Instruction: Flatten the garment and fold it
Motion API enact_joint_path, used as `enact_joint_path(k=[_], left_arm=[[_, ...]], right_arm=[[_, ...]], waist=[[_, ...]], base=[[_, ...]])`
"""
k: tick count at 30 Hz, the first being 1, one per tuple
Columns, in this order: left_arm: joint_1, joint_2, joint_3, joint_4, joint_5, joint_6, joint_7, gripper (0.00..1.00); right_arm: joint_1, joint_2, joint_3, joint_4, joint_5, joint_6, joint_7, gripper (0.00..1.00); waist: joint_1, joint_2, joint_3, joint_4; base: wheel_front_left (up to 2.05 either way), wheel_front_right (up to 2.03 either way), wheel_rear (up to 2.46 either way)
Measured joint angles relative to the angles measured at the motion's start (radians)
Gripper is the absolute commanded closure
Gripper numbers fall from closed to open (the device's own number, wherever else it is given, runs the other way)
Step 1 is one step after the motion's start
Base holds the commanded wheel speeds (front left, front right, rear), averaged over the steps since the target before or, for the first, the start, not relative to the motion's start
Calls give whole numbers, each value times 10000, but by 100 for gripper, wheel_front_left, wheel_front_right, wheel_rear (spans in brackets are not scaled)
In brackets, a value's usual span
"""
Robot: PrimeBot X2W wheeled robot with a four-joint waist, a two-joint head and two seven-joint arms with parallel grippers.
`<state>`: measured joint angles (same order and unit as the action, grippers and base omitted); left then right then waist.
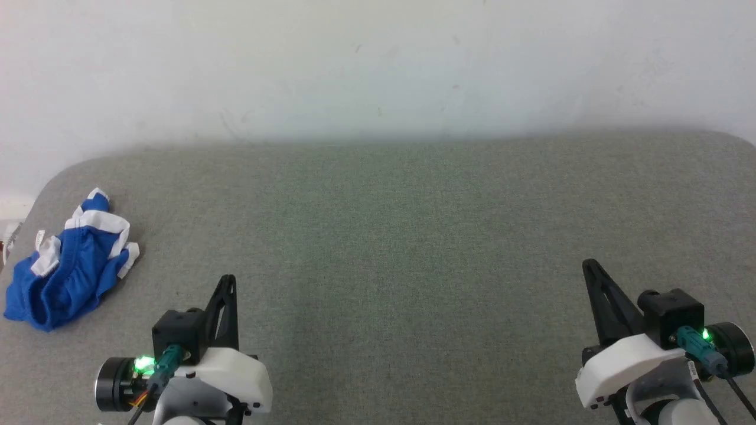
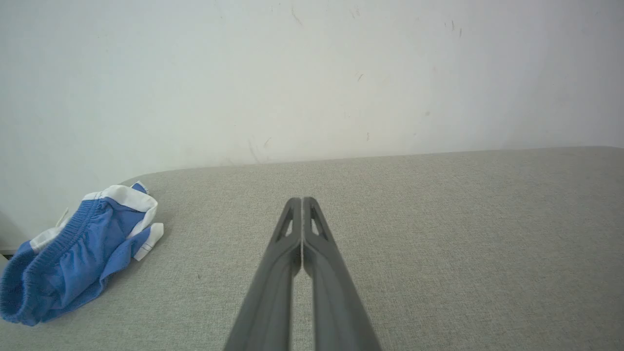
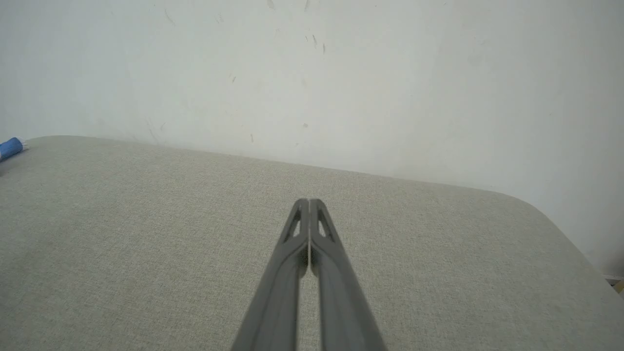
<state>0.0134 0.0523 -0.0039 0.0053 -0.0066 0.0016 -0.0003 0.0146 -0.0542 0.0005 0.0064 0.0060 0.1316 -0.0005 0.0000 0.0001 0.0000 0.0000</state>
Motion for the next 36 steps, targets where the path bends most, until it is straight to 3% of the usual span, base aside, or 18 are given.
enact_joint_path(k=[11, 12, 36], left_arm=[[0, 0, 0, 0, 0, 0, 0, 100], [2, 0, -4, 4, -2, 0, 0, 0], [12, 0, -52, 219, -280, 38, -336, 0]], right_arm=[[0, 0, 0, 0, 0, 0, 0, 100], [3, -2, 2, 4, 4, 0, 0, 0], [14, -6, -23, 192, -25, 0, -359, 0]], waist=[[0, 0, 0, 0], [0, 0, 0, 0], [0, 0, -41, 251]], base=[[0, 0, 0], [0, 0, 0], [0, 0, 0]])
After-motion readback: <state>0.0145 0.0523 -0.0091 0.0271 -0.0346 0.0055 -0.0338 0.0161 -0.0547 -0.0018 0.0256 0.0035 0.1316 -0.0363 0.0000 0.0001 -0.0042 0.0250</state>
